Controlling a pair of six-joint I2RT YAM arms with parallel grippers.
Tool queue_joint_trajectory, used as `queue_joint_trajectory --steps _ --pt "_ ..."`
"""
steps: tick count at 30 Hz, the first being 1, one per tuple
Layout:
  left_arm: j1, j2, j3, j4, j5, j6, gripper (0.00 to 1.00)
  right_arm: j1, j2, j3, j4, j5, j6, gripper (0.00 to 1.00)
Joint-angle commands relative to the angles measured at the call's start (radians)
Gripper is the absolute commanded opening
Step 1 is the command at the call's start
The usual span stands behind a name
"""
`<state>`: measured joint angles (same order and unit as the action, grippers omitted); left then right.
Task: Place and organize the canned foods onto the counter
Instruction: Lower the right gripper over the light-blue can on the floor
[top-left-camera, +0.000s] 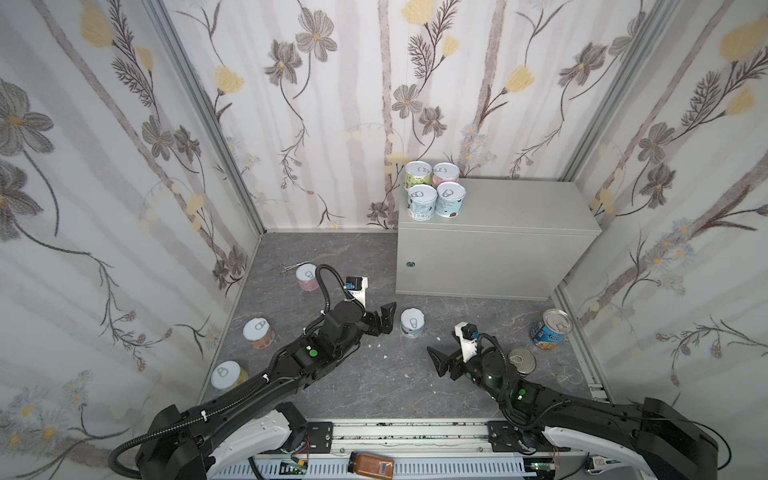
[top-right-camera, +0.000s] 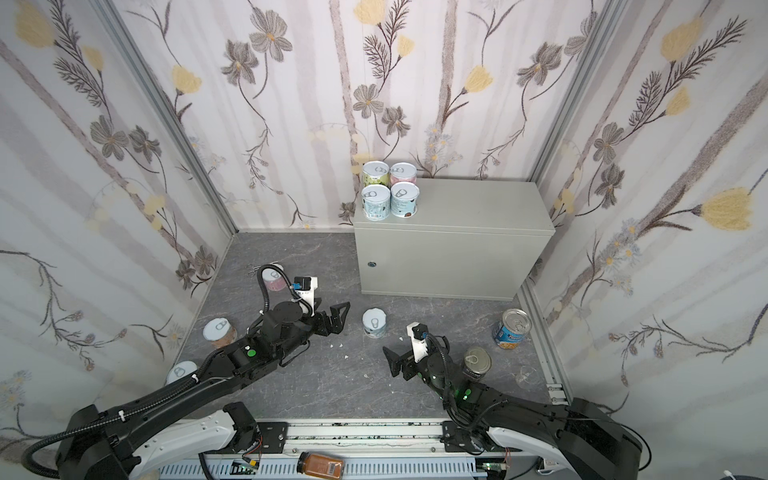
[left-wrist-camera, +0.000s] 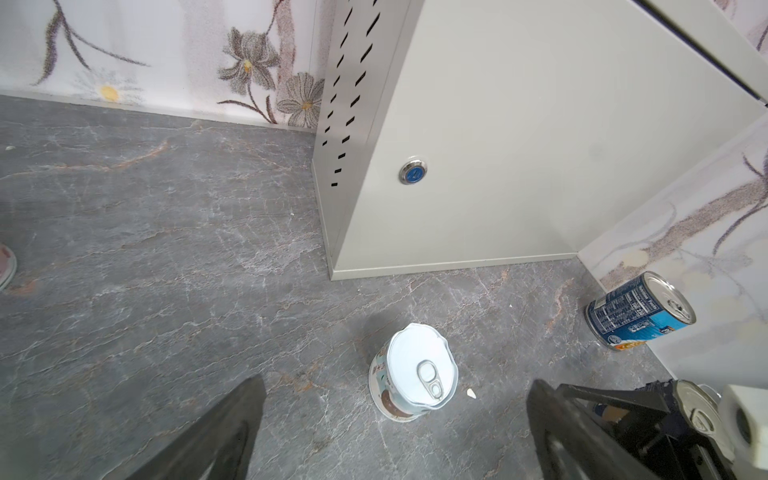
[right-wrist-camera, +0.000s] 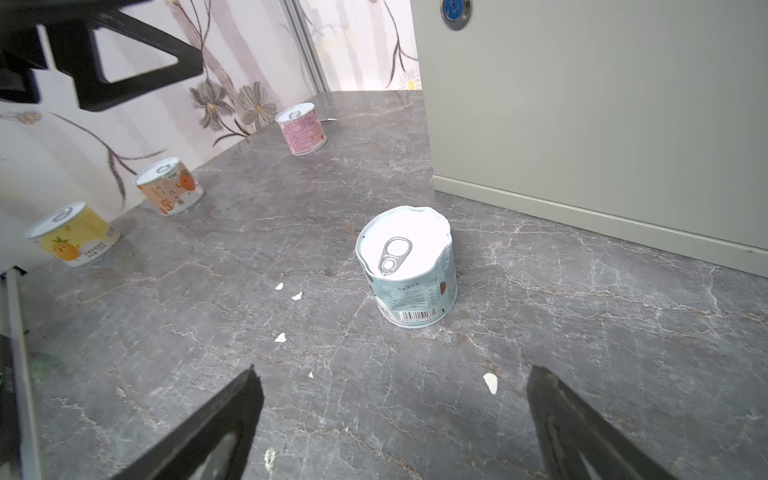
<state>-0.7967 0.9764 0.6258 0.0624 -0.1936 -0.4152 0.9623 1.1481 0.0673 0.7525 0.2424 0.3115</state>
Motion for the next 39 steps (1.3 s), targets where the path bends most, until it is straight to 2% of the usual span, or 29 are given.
queue_joint_trajectory --steps 1,9,13,19,25,39 --pt "0.002 -0.031 -0.012 -0.045 -0.037 0.020 1.00 0.010 0.136 0.000 0.316 0.031 -0.032 1.00" --pt "0.014 -0.092 -0.050 -0.062 -0.033 0.029 1.00 0.010 0.519 0.105 0.572 0.049 -0.055 1.00" --pt "0.026 -0.104 -0.066 -0.068 -0.023 0.036 1.00 0.007 0.645 0.146 0.666 0.055 -0.061 1.00" --pt "0.040 -0.109 -0.073 -0.066 -0.001 0.033 1.00 -0.002 0.772 0.200 0.712 0.061 -0.035 1.00" --pt "0.040 -0.103 -0.072 -0.062 0.020 0.023 1.00 -0.055 0.849 0.219 0.751 0.041 0.018 1.00" --pt "0.040 -0.099 -0.072 -0.055 0.029 0.021 1.00 -0.120 1.011 0.343 0.704 -0.044 -0.004 1.00"
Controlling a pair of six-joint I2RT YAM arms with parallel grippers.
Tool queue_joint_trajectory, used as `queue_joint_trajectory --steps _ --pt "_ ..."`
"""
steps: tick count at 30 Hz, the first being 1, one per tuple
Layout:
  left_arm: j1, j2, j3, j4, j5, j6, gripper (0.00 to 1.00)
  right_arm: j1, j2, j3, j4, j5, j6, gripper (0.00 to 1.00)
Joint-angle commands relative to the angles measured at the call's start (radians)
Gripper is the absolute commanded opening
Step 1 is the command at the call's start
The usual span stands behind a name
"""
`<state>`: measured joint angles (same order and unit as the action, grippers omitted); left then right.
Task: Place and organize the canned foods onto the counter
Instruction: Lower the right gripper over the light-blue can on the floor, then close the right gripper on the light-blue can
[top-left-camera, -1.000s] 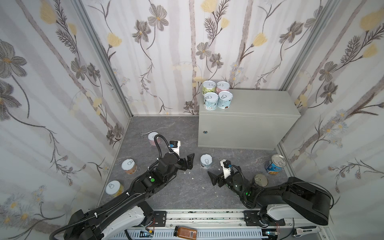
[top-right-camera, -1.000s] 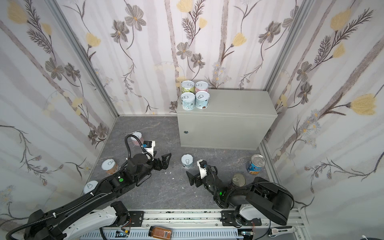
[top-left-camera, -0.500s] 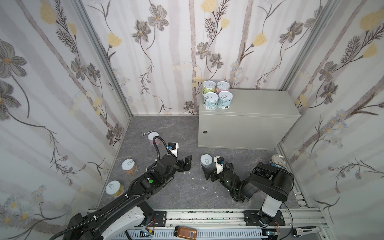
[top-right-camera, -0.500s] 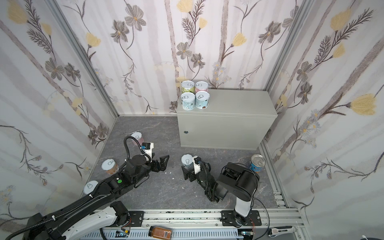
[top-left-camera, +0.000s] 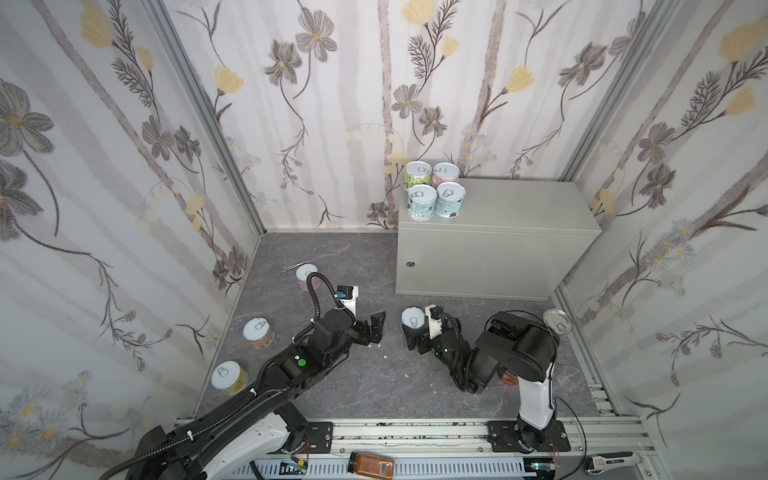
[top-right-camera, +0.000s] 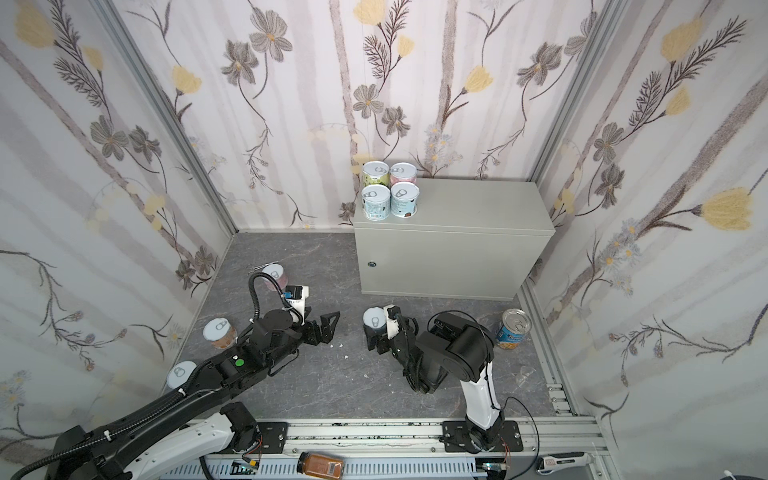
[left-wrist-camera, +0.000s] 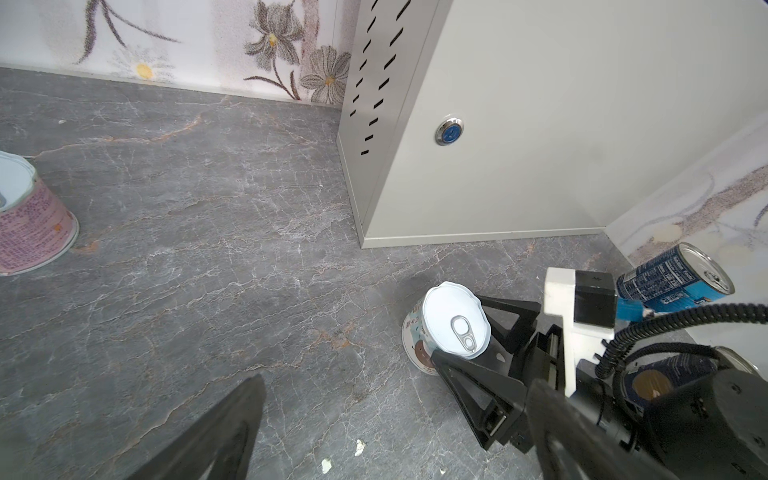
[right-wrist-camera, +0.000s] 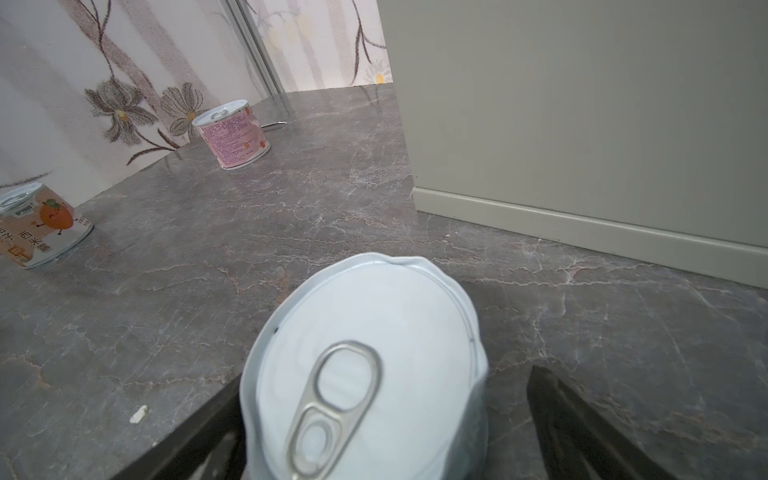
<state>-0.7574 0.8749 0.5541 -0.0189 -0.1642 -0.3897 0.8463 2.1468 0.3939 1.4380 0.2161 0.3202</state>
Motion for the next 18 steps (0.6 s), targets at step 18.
queue_joint_trajectory --steps 18 --pt "0.000 0.035 0.010 0.030 0.000 0.005 1.00 -0.019 0.047 0.135 -0.110 -0.103 -0.022 0.94"
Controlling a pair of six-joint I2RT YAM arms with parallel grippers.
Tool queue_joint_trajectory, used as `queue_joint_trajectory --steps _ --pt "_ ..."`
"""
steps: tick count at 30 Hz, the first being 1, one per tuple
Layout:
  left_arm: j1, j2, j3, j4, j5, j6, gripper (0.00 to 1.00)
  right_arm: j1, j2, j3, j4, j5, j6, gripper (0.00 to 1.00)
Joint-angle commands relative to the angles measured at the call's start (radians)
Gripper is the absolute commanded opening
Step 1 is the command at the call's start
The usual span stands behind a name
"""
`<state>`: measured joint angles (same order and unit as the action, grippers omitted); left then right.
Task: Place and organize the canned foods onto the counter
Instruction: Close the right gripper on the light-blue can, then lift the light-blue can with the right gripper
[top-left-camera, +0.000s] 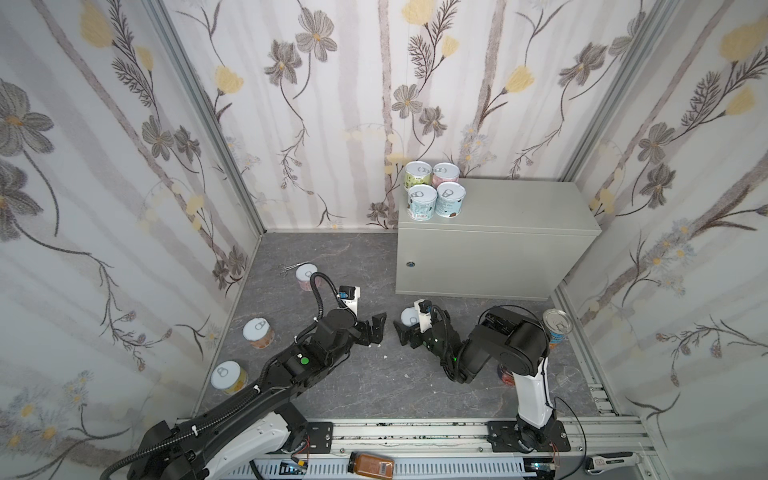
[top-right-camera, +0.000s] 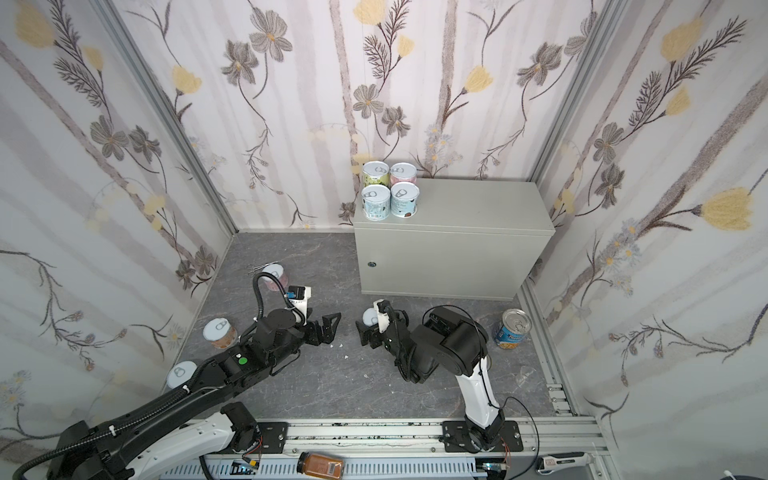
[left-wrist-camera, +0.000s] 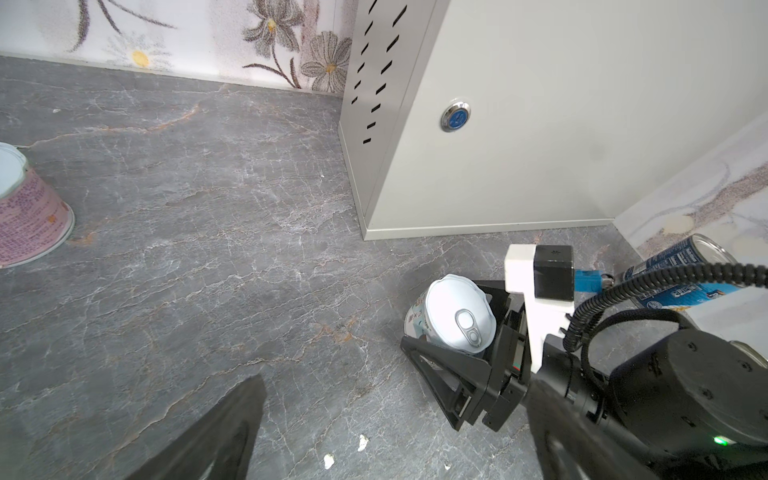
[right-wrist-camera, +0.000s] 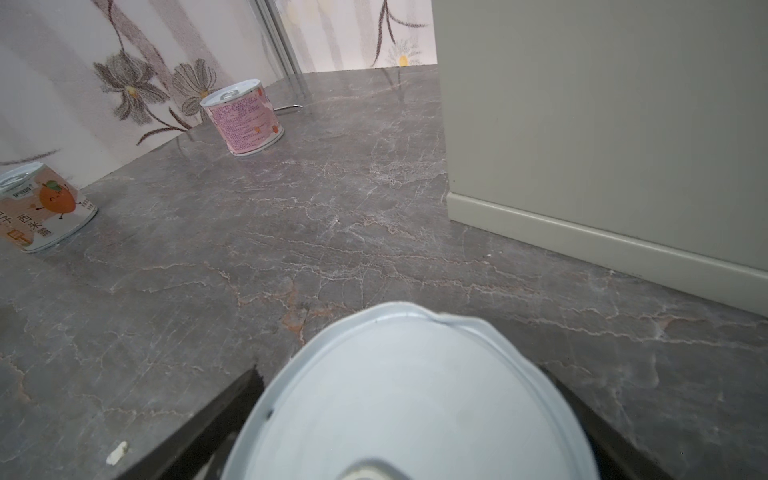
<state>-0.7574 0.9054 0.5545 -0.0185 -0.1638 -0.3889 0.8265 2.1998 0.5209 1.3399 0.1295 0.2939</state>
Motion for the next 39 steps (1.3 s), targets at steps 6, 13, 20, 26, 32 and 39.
queue_joint_trajectory --steps 6,13,20,26,32,39 --pt "0.001 0.006 0.011 0.029 0.003 0.005 1.00 0.000 -0.012 0.017 -0.036 -0.013 0.014 0.82" --pt "0.001 0.000 0.005 0.028 0.004 0.002 1.00 0.000 -0.019 0.031 -0.077 0.002 0.017 0.70" --pt "0.001 -0.017 0.004 0.026 0.005 0.001 1.00 0.001 -0.050 0.027 -0.121 0.028 0.007 0.65" --pt "0.001 -0.036 0.002 0.020 0.008 -0.005 1.00 0.032 -0.143 0.003 -0.176 0.073 -0.034 0.65" --pt "0.001 -0.055 -0.005 0.008 0.006 -0.011 1.00 0.056 -0.285 -0.046 -0.248 0.069 -0.028 0.63" --pt "0.000 -0.104 -0.037 -0.006 0.013 -0.037 1.00 0.078 -0.567 -0.075 -0.545 0.078 -0.020 0.62"
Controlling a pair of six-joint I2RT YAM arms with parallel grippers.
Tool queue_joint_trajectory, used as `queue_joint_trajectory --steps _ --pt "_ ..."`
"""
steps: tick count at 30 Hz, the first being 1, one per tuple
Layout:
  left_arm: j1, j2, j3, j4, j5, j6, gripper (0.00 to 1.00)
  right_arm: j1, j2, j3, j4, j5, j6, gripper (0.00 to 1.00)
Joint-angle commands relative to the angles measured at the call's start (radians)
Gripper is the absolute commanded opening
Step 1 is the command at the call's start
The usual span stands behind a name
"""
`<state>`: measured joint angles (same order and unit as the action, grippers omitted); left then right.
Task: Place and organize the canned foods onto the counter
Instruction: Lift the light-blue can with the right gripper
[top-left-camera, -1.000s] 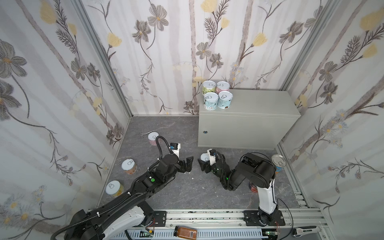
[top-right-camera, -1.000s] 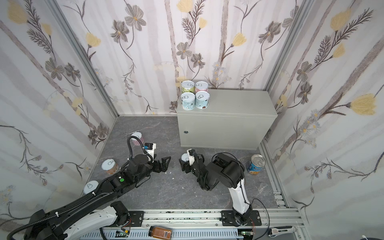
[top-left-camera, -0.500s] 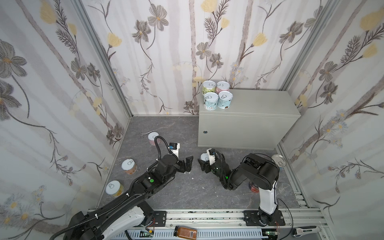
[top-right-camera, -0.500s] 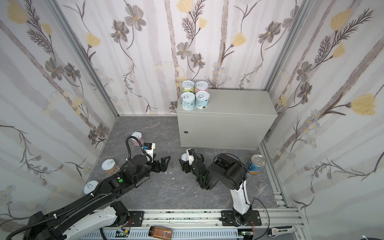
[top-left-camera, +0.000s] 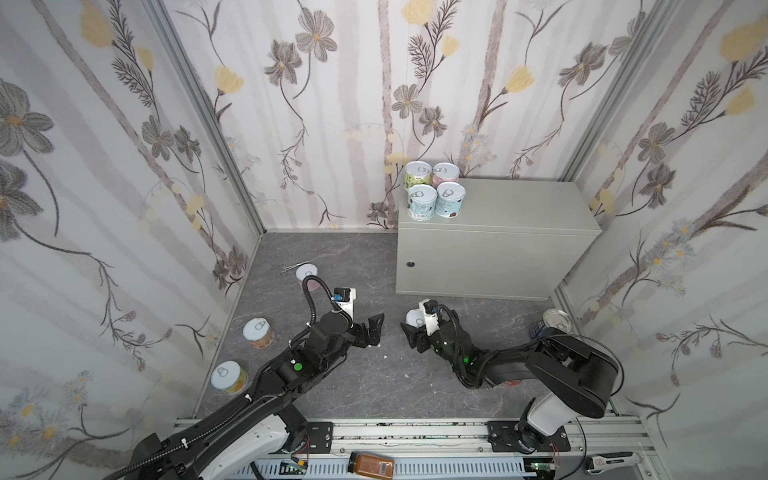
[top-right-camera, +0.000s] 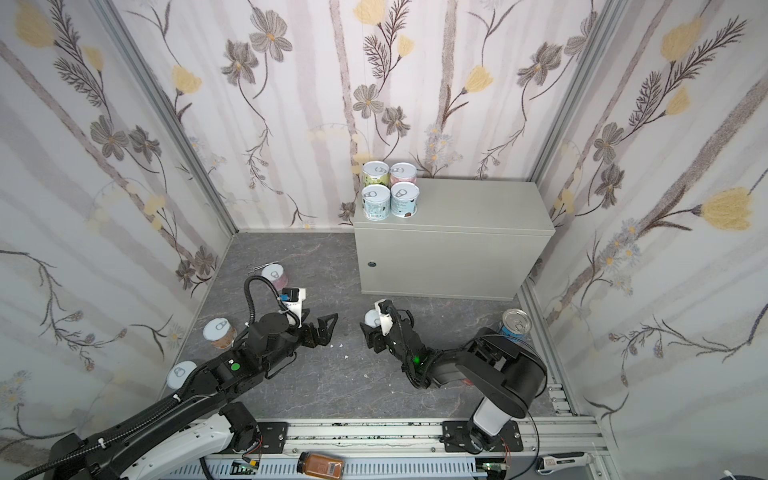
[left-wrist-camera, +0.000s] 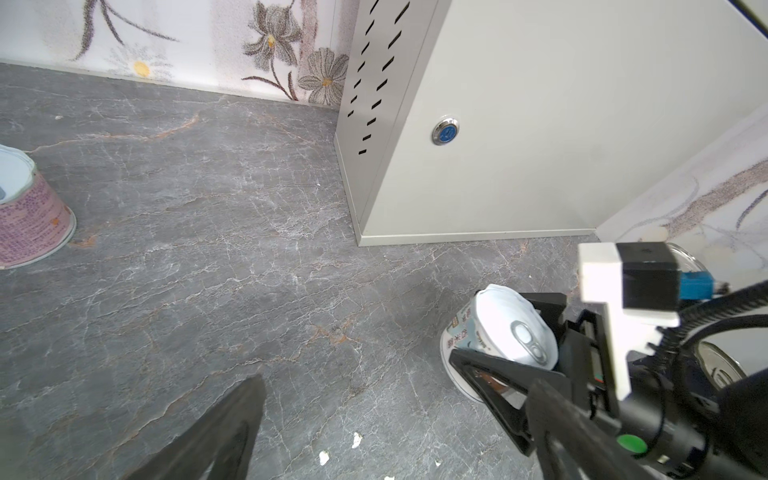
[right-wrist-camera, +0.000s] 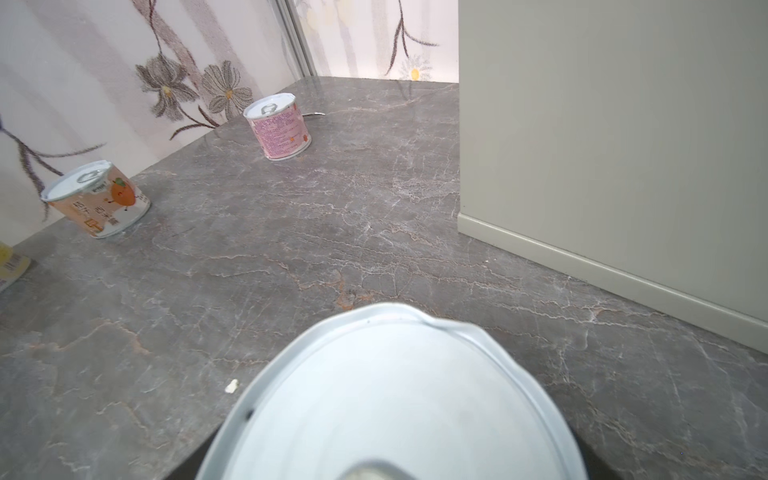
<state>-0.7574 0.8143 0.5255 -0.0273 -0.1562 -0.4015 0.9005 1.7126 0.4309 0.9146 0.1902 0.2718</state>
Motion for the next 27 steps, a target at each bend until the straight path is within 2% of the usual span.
queue_joint_trajectory --steps 1,10,17,22,27 --pt "0.001 -0.016 -0.010 0.002 0.007 -0.026 1.00 0.005 -0.126 0.024 -0.186 0.018 0.003 0.63" --pt "0.001 0.002 0.014 -0.012 0.008 -0.020 1.00 0.009 -0.536 0.063 -0.605 0.043 0.020 0.64" --pt "0.001 0.038 0.055 -0.048 0.027 0.001 1.00 0.008 -0.805 0.132 -0.894 0.113 0.023 0.63" --pt "0.001 0.041 0.072 -0.056 0.035 0.003 1.00 0.005 -0.916 0.233 -1.074 0.133 0.011 0.64" --pt "0.001 0.065 0.102 -0.076 0.049 0.021 1.00 0.002 -0.941 0.386 -1.227 0.163 -0.008 0.63"
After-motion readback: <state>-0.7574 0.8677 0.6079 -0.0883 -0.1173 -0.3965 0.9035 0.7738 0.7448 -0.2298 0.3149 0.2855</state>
